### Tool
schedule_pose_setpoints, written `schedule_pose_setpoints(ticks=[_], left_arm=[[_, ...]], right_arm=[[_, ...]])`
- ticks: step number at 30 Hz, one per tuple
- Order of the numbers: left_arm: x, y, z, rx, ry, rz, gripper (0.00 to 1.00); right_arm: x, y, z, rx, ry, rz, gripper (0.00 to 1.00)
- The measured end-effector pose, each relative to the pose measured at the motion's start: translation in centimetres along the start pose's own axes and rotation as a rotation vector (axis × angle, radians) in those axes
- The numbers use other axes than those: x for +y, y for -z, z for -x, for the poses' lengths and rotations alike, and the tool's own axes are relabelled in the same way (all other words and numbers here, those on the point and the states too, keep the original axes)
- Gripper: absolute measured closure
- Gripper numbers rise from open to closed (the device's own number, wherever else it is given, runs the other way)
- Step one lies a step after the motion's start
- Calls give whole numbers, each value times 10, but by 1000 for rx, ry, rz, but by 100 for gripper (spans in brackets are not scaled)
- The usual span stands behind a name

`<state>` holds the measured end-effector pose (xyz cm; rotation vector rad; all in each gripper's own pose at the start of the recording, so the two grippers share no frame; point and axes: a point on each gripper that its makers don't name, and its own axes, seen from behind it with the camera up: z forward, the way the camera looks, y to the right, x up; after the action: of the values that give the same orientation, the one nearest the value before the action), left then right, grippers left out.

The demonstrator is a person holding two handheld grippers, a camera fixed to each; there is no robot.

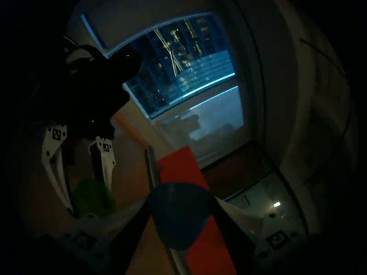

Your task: Pour water

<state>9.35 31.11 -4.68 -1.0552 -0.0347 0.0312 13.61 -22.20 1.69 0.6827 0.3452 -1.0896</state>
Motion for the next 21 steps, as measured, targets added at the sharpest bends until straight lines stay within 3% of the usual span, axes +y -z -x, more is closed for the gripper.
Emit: schedule_pose_setpoints(ticks=[21], left_arm=[[0, 0, -3, 3, 0, 3, 15]], right_arm=[[12, 0, 3, -14, 108, 21, 6]])
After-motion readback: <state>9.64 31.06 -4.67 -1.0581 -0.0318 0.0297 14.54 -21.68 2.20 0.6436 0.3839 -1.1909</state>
